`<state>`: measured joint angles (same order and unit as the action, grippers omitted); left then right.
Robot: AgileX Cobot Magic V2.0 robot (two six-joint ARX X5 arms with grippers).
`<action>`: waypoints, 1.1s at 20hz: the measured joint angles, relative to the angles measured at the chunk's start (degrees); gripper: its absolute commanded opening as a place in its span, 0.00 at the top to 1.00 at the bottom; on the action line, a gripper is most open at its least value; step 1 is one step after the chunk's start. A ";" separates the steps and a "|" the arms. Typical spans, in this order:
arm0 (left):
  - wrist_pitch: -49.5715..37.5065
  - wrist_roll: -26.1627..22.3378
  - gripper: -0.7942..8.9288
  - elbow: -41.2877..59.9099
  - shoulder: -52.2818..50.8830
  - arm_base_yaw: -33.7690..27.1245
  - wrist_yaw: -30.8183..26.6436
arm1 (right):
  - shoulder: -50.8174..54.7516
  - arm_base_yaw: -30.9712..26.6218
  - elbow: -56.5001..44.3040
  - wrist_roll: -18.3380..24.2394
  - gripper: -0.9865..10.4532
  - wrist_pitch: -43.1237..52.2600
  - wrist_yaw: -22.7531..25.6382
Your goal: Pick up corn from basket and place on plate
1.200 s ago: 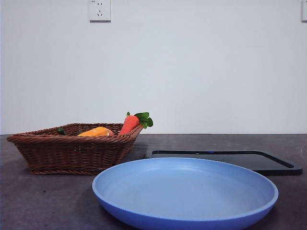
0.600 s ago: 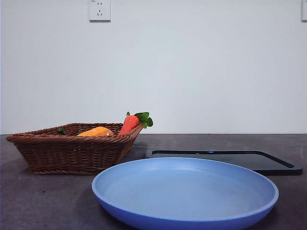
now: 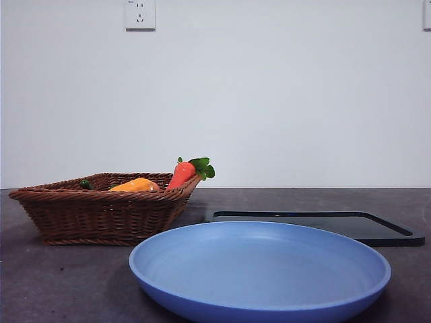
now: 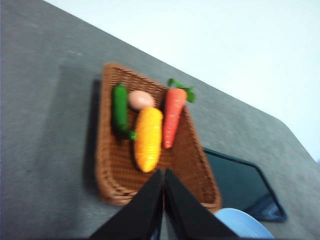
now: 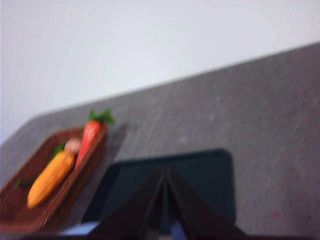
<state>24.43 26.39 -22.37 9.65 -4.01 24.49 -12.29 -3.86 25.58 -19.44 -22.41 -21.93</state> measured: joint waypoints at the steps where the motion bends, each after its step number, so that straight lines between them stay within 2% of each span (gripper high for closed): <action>1: 1.36 -1.05 0.91 -2.27 1.75 0.00 0.81 | -2.25 0.00 2.10 1.22 0.91 -2.38 -1.53; 9: 12.41 -10.82 0.91 -13.68 13.70 0.04 6.23 | -16.55 0.09 15.37 11.89 0.91 -18.64 -10.47; 16: 19.04 -19.32 0.91 -17.64 23.78 3.76 9.99 | -27.19 3.34 22.67 21.81 0.91 -30.99 -10.91; 20: 19.96 -21.86 0.91 -17.64 27.76 6.64 9.99 | -31.63 7.13 22.67 23.96 0.91 -32.61 -10.91; 22: 19.93 -22.40 0.87 -17.64 29.09 7.28 9.99 | -33.33 8.33 22.67 24.13 0.89 -32.48 -10.91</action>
<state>44.36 3.99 -40.01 38.74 3.27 34.48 -45.63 4.47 48.25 4.69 -54.89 -32.84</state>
